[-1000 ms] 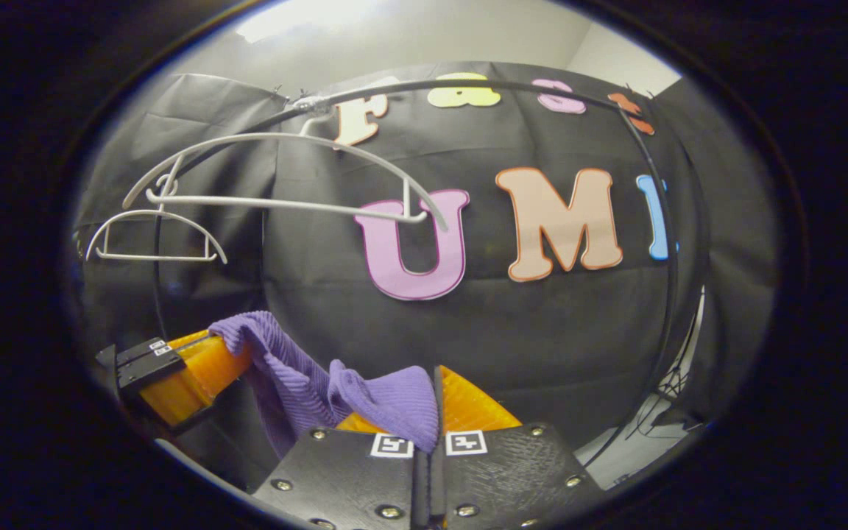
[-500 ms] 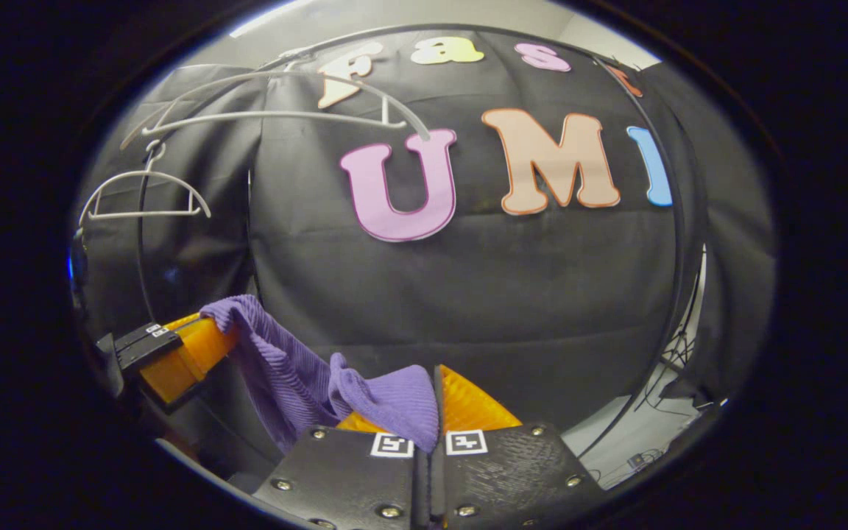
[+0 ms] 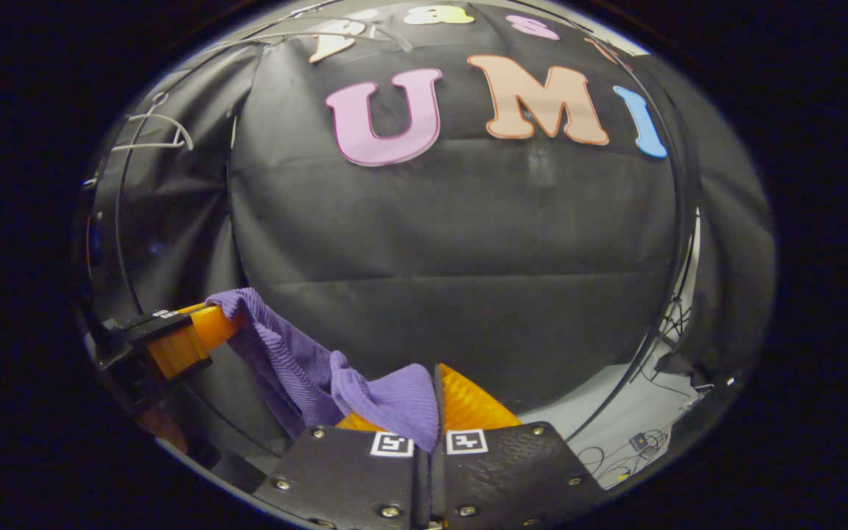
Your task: Grasp the clothes on the hanger with both hands and then place them into the laundry hamper below.
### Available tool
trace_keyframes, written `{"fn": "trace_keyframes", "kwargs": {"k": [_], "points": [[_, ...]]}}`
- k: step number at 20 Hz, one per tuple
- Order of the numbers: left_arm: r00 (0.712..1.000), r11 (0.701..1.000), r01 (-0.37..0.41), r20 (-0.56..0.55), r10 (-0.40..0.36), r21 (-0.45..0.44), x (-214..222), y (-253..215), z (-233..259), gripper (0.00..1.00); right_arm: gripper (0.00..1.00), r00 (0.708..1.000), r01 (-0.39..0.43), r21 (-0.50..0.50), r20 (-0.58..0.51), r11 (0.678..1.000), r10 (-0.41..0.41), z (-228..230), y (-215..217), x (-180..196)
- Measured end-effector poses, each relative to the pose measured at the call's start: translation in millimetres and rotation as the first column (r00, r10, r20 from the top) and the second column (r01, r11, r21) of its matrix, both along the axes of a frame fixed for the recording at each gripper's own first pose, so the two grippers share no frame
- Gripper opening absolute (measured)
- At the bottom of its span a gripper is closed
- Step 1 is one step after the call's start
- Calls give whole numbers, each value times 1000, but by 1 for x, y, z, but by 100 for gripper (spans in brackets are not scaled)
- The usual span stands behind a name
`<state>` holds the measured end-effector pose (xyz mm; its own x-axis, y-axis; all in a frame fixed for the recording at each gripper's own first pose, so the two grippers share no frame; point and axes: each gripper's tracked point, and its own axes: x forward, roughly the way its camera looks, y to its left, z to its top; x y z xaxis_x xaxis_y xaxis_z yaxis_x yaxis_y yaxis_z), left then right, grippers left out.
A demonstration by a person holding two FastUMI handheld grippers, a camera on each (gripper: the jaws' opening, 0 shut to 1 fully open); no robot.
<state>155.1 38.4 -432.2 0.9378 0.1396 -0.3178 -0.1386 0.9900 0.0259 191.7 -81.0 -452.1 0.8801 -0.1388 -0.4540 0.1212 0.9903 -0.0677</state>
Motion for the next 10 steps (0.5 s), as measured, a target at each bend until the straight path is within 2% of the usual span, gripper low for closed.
{"fn": "trace_keyframes", "kwargs": {"k": [6,7,8,10], "points": [[998,998,64,-21,-64,18,-8,-10,-69,4,2,990,43,-1,-134,999,-43,-90,-13,-18],[998,998,55,-35,-55,11,-11,-8,-79,3,7,986,56,-2,-160,998,-55,-100,-14,-20],[997,999,43,-60,-44,-9,-16,-8,-88,4,3,983,60,6,-175,998,-59,-112,-14,-22],[990,998,37,-135,-43,-45,-24,-10,-116,4,3,974,69,9,-215,998,-65,-127,-12,-21]]}}
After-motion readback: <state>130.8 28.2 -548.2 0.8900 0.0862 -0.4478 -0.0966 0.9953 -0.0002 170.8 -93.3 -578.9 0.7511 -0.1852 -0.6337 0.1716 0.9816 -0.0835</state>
